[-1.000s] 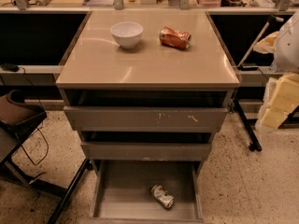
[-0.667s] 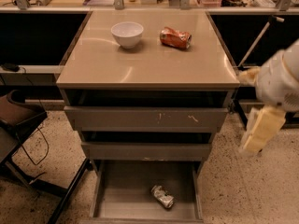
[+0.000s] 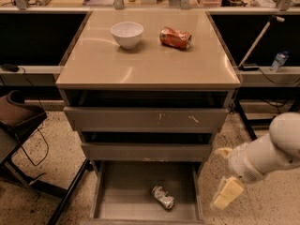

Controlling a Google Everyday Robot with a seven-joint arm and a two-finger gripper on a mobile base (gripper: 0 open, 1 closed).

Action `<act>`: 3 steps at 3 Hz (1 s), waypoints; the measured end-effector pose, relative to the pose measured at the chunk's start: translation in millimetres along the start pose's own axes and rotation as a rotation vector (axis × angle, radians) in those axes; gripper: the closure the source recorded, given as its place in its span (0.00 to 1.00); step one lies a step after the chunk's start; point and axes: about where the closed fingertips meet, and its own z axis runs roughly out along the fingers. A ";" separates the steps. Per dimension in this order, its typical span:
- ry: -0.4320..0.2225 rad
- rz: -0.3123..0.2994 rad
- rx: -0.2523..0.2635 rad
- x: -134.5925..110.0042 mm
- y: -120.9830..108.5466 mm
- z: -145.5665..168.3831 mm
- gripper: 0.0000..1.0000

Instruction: Pick 7up can from bottom drawer and place on counter

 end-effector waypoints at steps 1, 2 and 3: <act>-0.022 0.112 -0.021 51.8 -10.1 84.0 0.00; -0.025 0.191 -0.021 84.4 -20.3 136.3 0.00; -0.027 0.235 -0.022 102.6 -26.0 165.9 0.00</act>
Offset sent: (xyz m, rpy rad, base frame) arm 0.0003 -0.0079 -0.2368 0.0509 0.1517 -0.2440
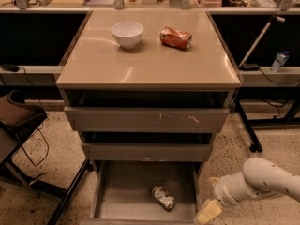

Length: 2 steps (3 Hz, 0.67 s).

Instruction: Pick 7up can from bottom drawer and place on counter

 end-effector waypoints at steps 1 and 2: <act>-0.001 0.002 -0.002 0.9 0.2 2.4 0.00; -0.019 0.009 -0.031 2.0 -4.3 18.0 0.00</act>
Offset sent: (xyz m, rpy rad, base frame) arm 0.0101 0.0109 -0.0363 0.0756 0.0332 0.0024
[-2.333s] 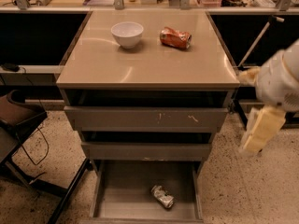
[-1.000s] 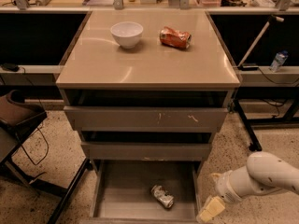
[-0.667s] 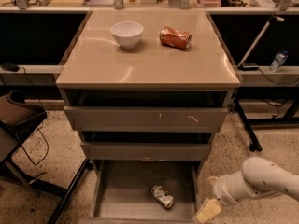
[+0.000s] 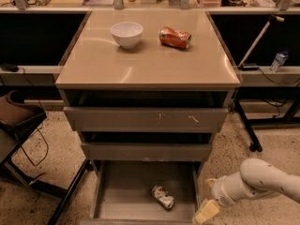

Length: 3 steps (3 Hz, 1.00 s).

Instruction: Pick 7up can from bottom drawer and place on counter

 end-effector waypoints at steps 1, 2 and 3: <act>-0.036 0.016 0.009 -7.7 -19.6 49.0 0.00; -0.100 0.011 0.119 -29.2 -52.7 82.1 0.00; -0.170 0.002 0.245 -40.2 -57.6 75.6 0.00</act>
Offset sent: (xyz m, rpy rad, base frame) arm 0.1916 0.0264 -0.0828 -0.0727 -0.5167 -0.3767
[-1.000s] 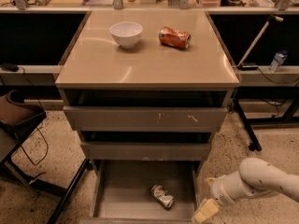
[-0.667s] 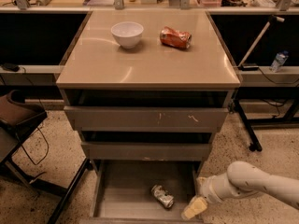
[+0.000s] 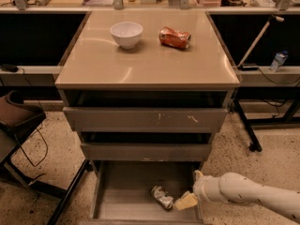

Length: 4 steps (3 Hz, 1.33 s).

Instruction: Pick 7up can from bottom drawer and place on counter

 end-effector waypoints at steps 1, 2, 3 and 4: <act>-0.029 0.000 0.062 -4.1 -10.7 1.8 0.00; -0.029 0.016 0.013 1.6 -11.9 44.6 0.00; -0.027 0.061 -0.026 18.1 -5.1 115.2 0.00; 0.016 0.090 -0.019 43.8 3.4 169.5 0.00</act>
Offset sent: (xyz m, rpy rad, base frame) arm 0.0157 0.0576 -0.1318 0.1148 0.1114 -0.0082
